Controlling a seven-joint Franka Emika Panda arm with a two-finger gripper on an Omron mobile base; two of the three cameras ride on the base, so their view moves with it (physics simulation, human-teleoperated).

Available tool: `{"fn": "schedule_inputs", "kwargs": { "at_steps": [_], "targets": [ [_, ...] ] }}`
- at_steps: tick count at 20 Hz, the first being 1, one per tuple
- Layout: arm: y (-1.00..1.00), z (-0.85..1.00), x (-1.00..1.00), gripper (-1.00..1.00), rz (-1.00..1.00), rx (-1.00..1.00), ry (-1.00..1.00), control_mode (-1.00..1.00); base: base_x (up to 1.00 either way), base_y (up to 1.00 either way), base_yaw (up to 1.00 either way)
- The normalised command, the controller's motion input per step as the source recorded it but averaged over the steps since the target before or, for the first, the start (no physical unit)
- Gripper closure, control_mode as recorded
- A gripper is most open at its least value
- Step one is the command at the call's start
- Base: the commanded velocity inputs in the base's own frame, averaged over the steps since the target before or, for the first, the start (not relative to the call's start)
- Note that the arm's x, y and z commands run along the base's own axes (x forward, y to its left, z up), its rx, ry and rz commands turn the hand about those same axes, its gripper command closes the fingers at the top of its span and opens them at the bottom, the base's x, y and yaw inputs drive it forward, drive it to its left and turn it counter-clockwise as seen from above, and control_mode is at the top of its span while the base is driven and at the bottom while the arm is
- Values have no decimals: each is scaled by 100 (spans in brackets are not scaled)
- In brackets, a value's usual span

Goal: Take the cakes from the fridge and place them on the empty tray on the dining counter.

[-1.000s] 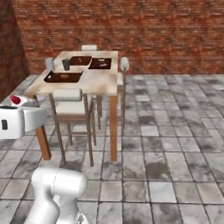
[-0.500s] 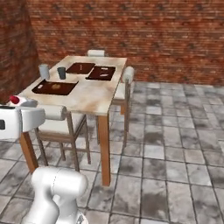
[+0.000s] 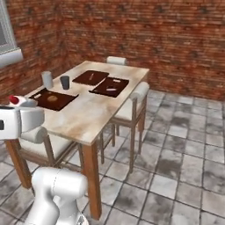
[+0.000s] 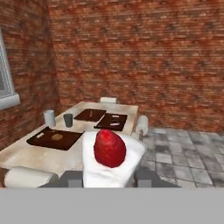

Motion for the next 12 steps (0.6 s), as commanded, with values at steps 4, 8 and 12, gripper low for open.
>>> {"fn": "schedule_inputs", "kwargs": {
  "at_steps": [4,8,12],
  "targets": [
    [0,0,0,100,0,0,0,100,70,-85,54],
    [0,0,0,100,0,0,0,100,21,-90,56],
    [0,0,0,100,0,0,0,100,7,-94,55]
  ]
}}
